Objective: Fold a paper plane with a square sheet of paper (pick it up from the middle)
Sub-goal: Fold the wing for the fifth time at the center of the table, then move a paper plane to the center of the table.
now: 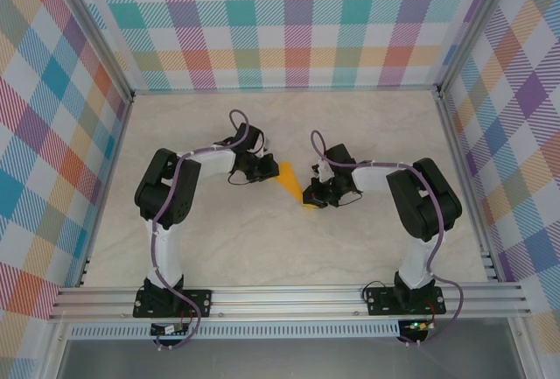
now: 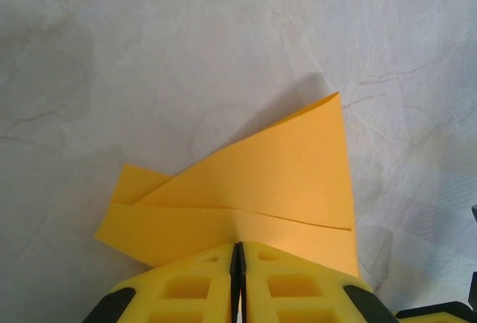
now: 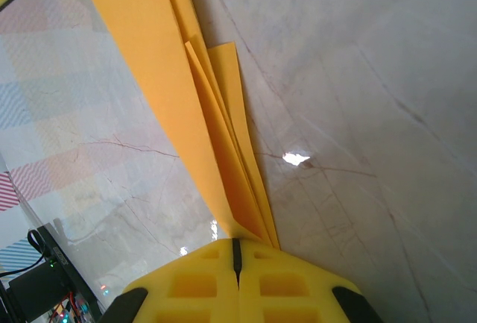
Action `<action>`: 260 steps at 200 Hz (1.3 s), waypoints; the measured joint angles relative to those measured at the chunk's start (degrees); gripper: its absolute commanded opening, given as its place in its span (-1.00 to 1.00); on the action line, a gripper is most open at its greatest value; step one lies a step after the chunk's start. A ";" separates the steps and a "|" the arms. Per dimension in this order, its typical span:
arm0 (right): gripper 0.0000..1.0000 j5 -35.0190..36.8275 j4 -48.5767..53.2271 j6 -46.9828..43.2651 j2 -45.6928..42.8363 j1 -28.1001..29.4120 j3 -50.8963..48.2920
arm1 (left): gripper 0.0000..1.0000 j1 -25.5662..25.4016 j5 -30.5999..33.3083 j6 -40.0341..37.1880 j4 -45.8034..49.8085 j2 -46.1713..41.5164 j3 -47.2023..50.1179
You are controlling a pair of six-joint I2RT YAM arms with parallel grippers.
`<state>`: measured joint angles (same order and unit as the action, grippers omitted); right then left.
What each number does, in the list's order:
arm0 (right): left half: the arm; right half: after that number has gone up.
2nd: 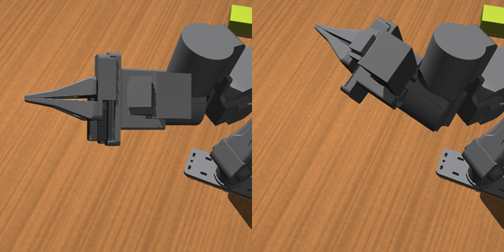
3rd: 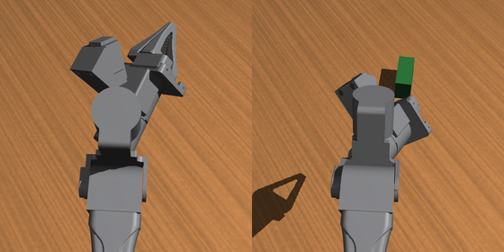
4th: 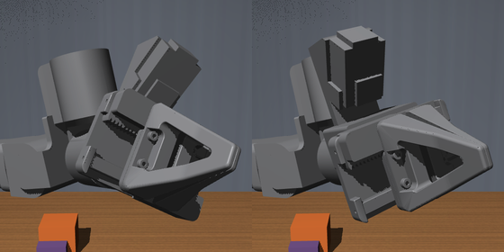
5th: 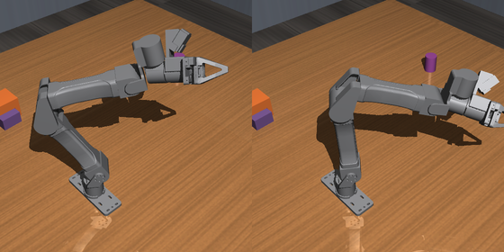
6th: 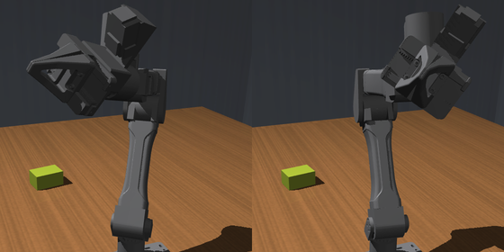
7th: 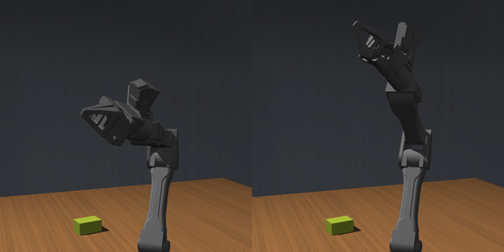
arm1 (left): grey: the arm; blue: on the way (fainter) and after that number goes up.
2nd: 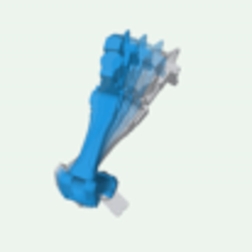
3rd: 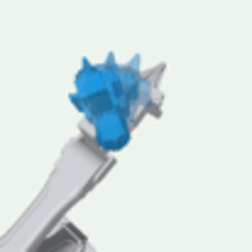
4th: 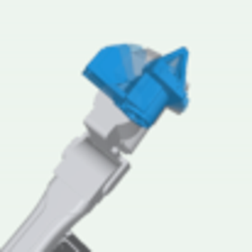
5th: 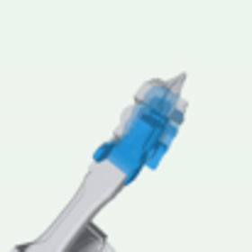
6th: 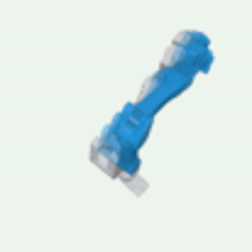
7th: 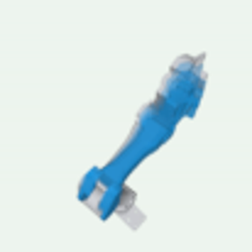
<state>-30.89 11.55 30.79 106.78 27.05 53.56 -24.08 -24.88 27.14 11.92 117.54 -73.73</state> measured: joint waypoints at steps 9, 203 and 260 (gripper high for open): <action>-0.98 0.02 0.00 0.00 -0.02 0.00 0.00 | -0.77 0.33 -0.13 -0.02 0.24 0.20 -0.42; 0.30 11.45 7.67 1.09 -15.28 0.15 2.03 | -0.24 6.34 15.93 -0.96 13.49 -9.01 -4.90; 0.68 22.86 9.84 -0.26 -22.84 -1.36 0.42 | 0.27 -4.28 24.70 3.34 18.67 -11.43 -2.97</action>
<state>-8.03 21.39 30.52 83.94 25.69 53.98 -28.36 -0.19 30.48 30.59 106.10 -76.71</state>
